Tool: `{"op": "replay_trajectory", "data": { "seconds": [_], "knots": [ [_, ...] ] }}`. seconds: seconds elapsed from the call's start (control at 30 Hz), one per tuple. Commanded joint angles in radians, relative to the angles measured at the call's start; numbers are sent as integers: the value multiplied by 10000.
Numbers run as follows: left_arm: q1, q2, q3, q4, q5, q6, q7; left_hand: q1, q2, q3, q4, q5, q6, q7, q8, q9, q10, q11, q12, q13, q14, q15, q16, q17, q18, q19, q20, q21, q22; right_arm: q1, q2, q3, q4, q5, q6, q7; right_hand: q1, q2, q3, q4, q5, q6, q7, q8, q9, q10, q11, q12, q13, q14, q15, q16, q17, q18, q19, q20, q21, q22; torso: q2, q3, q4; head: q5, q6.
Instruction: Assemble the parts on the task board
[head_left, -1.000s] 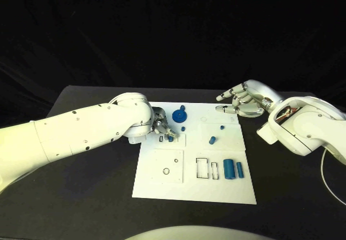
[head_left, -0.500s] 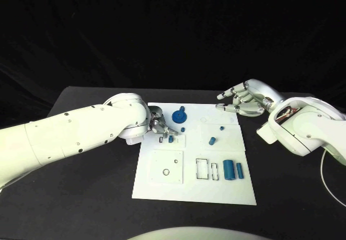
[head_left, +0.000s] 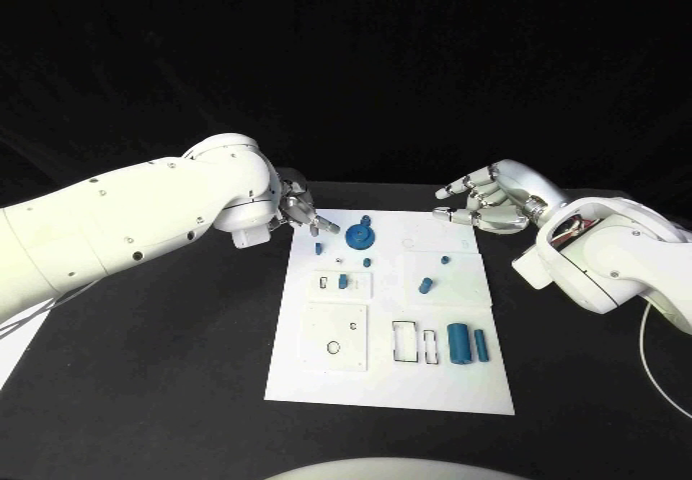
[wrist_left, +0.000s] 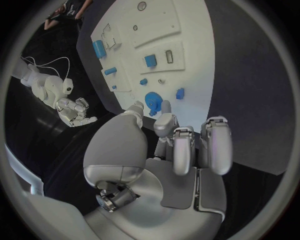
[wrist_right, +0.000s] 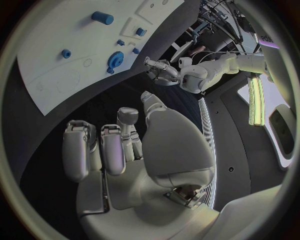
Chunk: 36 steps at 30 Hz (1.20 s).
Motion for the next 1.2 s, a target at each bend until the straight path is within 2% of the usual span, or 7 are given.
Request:
{"op": "replay_trajectory", "data": {
  "seconds": [0.03,0.17,0.23,0.33,0.43,0.77,1.2],
  "knots": [
    [73,244,-16,-532,228,1064,-895,157,41,-115,-12,26,-2,5,-72,-85,-16,55,-40,-15,1053,70,30,2630,21,186,88,-43,977,-21,51,0,-29,30,-17,109,-93,39,-12,30,11,48,14,-1,-1,-43,-6,-29,3,650,-61,-49,765,87,-41,16,-35,-2,18,-20,-12,60,45],
    [116,628,-107,-1344,69,1209,-608,259,124,-200,-6,31,104,-2,-92,-152,-1,55,1,4,1053,78,30,2630,12,213,111,-14,1025,-37,85,-1,-56,37,20,100,-86,48,-14,29,28,49,12,-1,-1,-45,-8,-40,-6,651,-62,-47,770,87,-40,16,-37,-3,19,-26,-16,70,40],
    [120,763,-178,-1591,-80,1200,-499,258,145,-254,12,26,156,-10,-88,-171,14,49,29,24,1053,77,30,2630,10,218,115,-10,1034,-41,92,-1,-66,38,48,86,-79,56,-15,27,40,49,11,-1,-1,-37,-9,-23,3,653,-63,-43,777,85,-36,15,-33,5,8,-12,-4,67,28],
    [98,1023,-301,-2011,-259,1216,-316,169,205,-457,60,-25,291,-42,-72,-218,45,27,83,49,1053,63,30,2630,2,243,114,17,1078,-44,115,-1,-92,39,96,66,-48,79,-23,18,107,61,6,5,2,-30,-16,-16,1,657,-68,-42,782,84,-28,11,-32,12,11,-12,-10,82,43],
    [47,1209,-365,-2271,-327,1220,-195,138,254,-544,67,-54,351,-60,-62,-236,67,12,122,75,1053,53,30,2630,-6,263,108,40,1114,-46,136,-2,-106,39,129,53,-37,87,-30,14,136,65,5,7,2,-25,-18,-8,4,659,-70,-42,782,85,-28,9,-35,7,27,-22,-19,101,38],
    [-46,1469,-423,-2639,-350,1276,-101,138,334,-681,53,-67,460,-95,-23,-244,122,-17,209,140,1053,30,30,2630,-25,306,91,92,1192,-51,154,-2,-139,39,202,2,-24,95,-33,9,162,66,3,7,3,-27,-20,-15,-3,658,-72,-47,777,86,-29,7,-39,1,10,4,-16,118,-11],
    [-109,1611,-441,-2797,-228,1541,-71,563,526,-810,-63,-45,578,-151,43,-219,158,-70,260,150,1053,-18,30,2630,-33,328,44,113,1235,-54,180,-2,-149,38,236,-8,63,106,-37,-40,204,67,-1,5,2,-30,-27,-18,-12,659,-79,-55,770,86,-24,1,-44,-1,9,2,-16,118,-28]
  ]
}}
